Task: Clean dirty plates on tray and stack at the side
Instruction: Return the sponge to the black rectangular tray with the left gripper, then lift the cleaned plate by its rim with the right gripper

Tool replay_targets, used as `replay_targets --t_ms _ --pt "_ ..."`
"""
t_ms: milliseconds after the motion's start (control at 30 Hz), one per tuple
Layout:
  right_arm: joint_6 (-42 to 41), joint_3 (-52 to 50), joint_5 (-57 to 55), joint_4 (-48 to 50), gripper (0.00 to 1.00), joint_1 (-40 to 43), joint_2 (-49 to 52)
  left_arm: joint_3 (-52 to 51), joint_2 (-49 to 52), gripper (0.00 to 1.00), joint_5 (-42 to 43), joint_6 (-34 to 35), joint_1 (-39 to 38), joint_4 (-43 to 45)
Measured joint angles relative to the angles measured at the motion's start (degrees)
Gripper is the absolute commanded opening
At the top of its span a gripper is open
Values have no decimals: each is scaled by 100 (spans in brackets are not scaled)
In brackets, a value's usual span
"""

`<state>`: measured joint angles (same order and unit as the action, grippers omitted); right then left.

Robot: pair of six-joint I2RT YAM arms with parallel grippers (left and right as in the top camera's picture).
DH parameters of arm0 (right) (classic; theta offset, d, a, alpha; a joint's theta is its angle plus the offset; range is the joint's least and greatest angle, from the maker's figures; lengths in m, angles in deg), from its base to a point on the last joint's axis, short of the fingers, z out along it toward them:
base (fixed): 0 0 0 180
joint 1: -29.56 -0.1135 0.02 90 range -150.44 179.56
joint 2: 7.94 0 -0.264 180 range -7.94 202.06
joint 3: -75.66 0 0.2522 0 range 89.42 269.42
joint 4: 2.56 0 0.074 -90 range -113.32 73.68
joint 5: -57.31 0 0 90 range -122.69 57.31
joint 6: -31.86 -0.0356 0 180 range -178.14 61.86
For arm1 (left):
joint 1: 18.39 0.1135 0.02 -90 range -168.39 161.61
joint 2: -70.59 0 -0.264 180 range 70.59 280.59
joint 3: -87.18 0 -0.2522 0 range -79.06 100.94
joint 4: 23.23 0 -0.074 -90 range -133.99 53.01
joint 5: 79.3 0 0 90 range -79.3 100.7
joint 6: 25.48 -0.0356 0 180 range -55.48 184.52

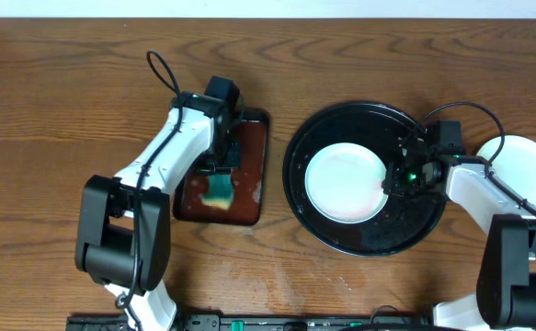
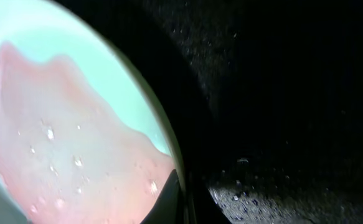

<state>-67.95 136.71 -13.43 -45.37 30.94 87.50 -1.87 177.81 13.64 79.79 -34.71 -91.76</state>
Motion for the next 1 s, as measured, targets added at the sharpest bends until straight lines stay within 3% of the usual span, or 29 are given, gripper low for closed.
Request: replay_targets --t_ms 233,567,600,633,1000 --pt "-72 -68 -1213 -433 1 -520 -1351 0 -529 52 101 -9 9 -70" --pt "-131 -68 -4037 -435 1 -1919 -3038 15 -2496 65 732 -22 9 -188" --pt "-120 -68 -4170 -422 1 -2017 -3095 15 -2647 81 778 -15 9 -186" --pt "-79 -68 -4330 -396 1 -2168 -3161 17 -2802 83 828 -31 9 -188" --pt "339 -68 -5320 -350 1 -3309 -3235 20 -3392 84 984 -11 9 -192"
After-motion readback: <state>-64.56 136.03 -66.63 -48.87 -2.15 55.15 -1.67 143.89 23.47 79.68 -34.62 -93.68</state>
